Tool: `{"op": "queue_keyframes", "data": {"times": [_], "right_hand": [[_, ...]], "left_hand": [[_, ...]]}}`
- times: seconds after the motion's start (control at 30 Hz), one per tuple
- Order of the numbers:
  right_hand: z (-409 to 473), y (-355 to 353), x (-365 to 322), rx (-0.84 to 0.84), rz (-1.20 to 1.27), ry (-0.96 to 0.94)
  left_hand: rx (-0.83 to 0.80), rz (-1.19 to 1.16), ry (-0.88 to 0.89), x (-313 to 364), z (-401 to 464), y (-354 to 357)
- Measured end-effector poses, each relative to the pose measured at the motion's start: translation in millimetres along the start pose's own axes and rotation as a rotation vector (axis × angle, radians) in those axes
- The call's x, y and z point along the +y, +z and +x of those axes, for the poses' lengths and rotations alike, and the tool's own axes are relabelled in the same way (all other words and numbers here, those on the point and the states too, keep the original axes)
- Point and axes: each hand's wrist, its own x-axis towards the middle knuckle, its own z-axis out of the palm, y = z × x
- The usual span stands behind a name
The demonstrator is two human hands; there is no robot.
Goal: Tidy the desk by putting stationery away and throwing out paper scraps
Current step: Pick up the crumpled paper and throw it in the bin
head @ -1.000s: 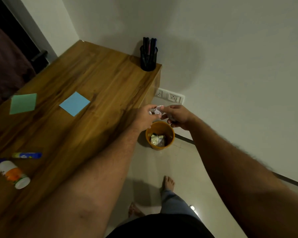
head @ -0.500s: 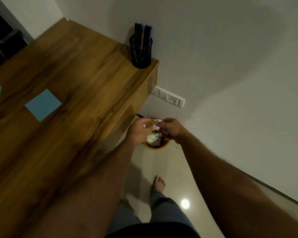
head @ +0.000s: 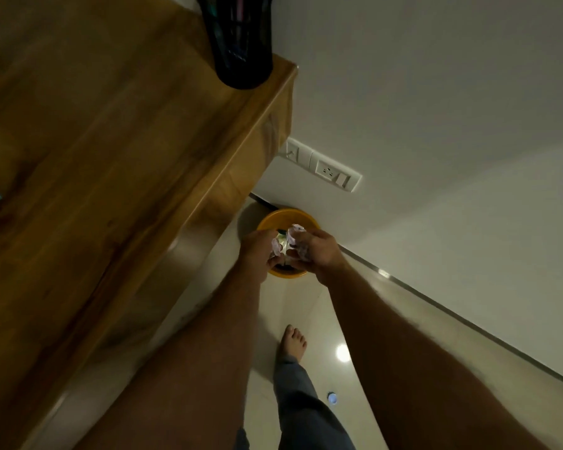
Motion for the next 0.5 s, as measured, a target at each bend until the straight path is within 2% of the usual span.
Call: {"op": "queue_keyframes", "data": {"times": [0.27,0.5], "right_hand": [[98.4,-20.8,99.1,0.117,0.144,0.101],[177.0,-24.1,166.8,0.188,0.238,0.108]], "left_hand": [[0.013,0.199,0.006,-57.1,125.1,-6.1],[0.025,0.189,0.034,-104.0,207.3,7.2]]}}
